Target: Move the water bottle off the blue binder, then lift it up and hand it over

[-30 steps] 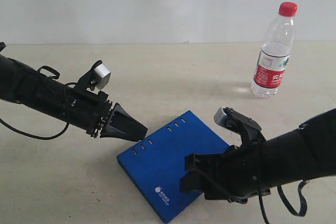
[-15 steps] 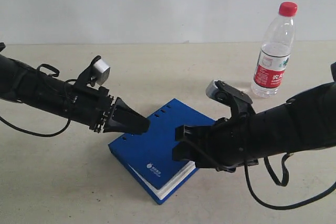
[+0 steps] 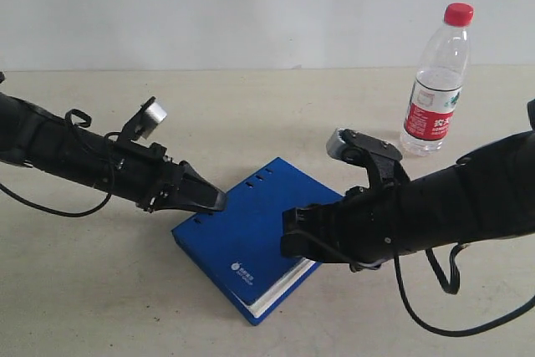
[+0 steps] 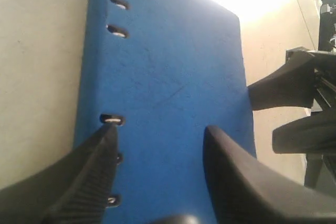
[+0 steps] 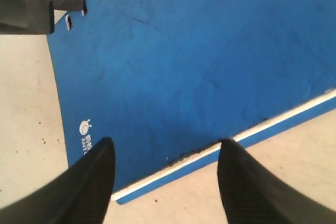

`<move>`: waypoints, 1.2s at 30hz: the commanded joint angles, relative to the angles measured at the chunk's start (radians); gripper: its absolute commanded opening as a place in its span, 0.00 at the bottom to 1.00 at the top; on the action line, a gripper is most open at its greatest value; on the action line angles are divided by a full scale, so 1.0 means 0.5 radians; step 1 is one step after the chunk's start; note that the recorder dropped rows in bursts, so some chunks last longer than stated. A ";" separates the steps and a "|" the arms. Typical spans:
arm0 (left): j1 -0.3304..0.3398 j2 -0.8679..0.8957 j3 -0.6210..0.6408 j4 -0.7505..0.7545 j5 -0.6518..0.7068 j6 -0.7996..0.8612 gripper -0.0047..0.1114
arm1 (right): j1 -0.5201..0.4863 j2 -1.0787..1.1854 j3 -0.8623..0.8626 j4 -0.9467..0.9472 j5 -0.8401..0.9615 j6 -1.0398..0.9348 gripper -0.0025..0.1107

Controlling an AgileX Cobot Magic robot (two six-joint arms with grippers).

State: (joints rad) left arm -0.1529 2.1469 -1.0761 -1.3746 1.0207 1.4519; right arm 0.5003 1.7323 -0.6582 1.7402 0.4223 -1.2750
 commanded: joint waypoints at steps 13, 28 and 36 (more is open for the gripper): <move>-0.022 0.013 0.009 -0.011 0.401 -0.089 0.45 | -0.006 -0.001 -0.008 0.008 -0.416 -0.029 0.49; -0.038 -0.019 0.009 0.753 -0.420 -0.751 0.45 | -0.006 -0.045 -0.008 0.008 0.182 -0.105 0.49; -0.065 -0.019 0.009 0.532 0.225 -0.744 0.45 | -0.006 -0.077 -0.008 0.008 0.158 -0.123 0.49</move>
State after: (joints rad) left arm -0.1690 2.1205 -1.0823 -1.0858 0.9882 1.0609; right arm 0.5003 1.7067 -0.6582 1.7428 0.5006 -1.3256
